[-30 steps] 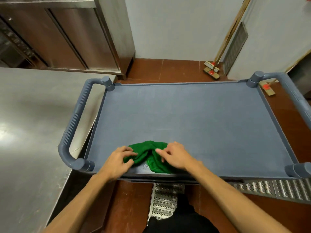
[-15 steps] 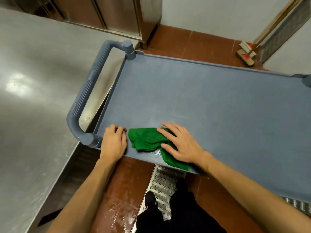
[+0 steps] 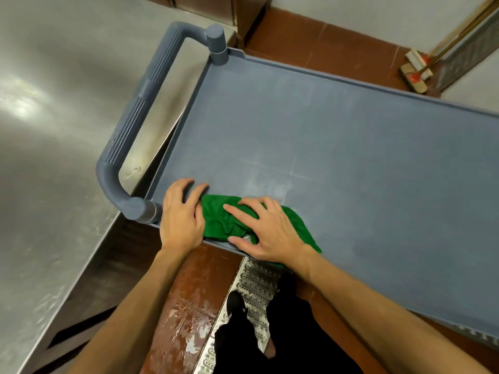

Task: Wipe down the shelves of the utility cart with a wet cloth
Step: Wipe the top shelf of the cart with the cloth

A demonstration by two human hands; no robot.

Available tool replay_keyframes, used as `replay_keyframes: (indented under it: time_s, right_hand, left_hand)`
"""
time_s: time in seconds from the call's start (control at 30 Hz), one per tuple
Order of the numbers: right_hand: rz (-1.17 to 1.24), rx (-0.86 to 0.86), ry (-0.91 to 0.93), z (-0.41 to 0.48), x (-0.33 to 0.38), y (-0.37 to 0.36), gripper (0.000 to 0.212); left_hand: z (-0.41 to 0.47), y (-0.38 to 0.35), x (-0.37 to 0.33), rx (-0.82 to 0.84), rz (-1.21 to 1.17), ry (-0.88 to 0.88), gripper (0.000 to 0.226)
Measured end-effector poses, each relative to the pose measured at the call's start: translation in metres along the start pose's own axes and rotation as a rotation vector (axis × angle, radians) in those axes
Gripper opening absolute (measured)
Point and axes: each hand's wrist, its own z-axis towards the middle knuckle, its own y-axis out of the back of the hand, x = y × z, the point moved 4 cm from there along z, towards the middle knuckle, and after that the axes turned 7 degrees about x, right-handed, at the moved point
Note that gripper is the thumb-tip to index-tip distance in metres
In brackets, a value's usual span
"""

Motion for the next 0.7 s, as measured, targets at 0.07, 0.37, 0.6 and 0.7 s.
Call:
replay_keyframes:
  time_s: [0.07, 0.37, 0.6, 0.7]
  right_hand:
    - [0.008, -0.03, -0.022, 0.007, 0.006, -0.002, 0.061]
    - [0.103, -0.035, -0.167, -0.003, -0.002, 0.001, 0.048]
    - [0.146, -0.088, -0.331, -0.058, -0.02, 0.012, 0.043]
    - [0.158, -0.107, -0.415, -0.083, -0.031, 0.019, 0.043]
  left_hand:
    - [0.0, 0.0, 0.001, 0.006, -0.001, -0.025, 0.037]
    - [-0.002, -0.002, 0.002, -0.077, -0.063, 0.017, 0.032]
    - [-0.004, -0.002, 0.001, -0.069, -0.112, 0.025, 0.035]
    - [-0.005, -0.002, 0.003, -0.048, -0.116, 0.031, 0.035]
